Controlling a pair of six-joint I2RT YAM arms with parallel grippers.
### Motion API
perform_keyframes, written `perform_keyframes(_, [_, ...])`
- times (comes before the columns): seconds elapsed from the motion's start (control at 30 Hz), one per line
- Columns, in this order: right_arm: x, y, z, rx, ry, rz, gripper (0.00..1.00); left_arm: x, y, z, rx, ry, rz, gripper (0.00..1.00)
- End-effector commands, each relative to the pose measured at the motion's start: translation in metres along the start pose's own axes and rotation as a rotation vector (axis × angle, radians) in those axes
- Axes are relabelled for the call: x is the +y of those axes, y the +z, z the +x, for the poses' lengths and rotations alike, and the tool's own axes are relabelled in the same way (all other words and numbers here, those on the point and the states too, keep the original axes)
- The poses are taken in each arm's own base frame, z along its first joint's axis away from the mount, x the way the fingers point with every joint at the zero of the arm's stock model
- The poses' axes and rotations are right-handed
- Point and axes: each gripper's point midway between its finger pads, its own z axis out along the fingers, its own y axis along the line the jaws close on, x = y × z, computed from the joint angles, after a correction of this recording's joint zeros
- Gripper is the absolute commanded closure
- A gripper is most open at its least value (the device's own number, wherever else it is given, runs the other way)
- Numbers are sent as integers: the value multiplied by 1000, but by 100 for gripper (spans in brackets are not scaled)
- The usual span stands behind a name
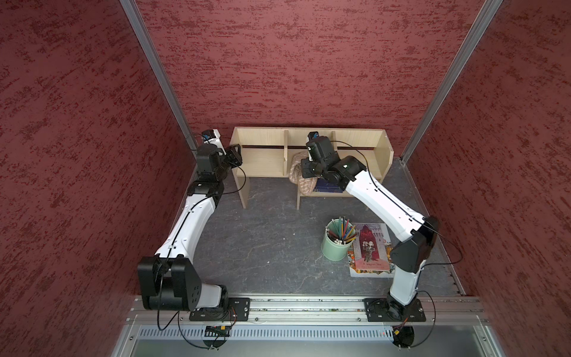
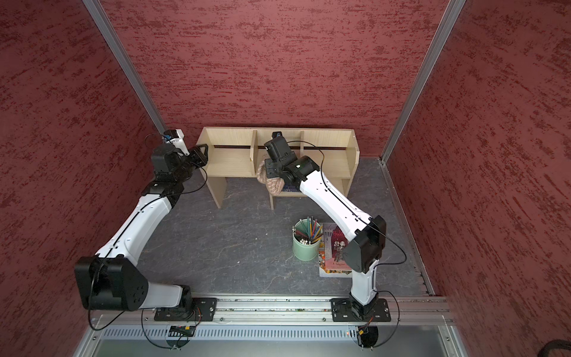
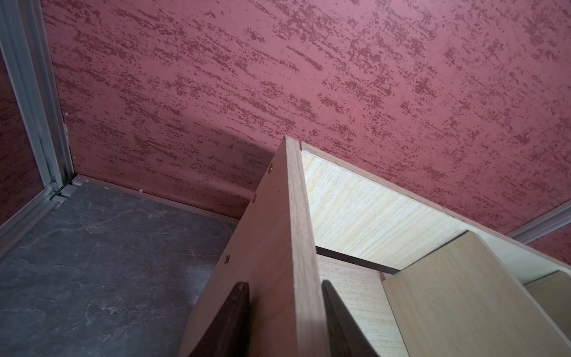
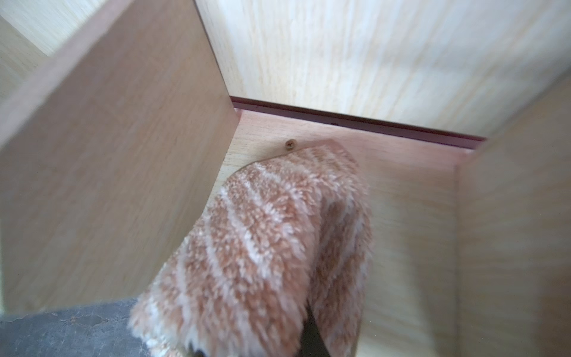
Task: Wipe the bookshelf clean with a cloth
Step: Wipe the dust from the shelf.
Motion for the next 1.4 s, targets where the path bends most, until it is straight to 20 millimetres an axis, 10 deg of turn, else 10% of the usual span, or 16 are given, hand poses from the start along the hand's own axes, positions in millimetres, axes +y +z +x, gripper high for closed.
perform_keyframes(0.0, [-2,-60,-45,-182,31,-54,100,-20,-20,-2,42,-57,47,47])
perform_keyframes(0.17, [2,-105,-56,-254,66,-159,100,-17,-61,-37,-51,-100,1,34])
perform_keyframes(0.37, [43,-139,-53,-258,82,-455,100,-67,-106,-63,-59,-76,145,33])
perform_keyframes(0.63, [83,-194,-51,-271,88,-772,100,-209,-173,-18,109,58,717,27])
perform_keyframes(0.87, [106,-205,-40,-244,106,-896,100,-256,-197,15,195,76,935,19])
perform_keyframes(1.37, [114,-200,-37,-267,160,-970,100,-254,-176,30,195,84,896,97])
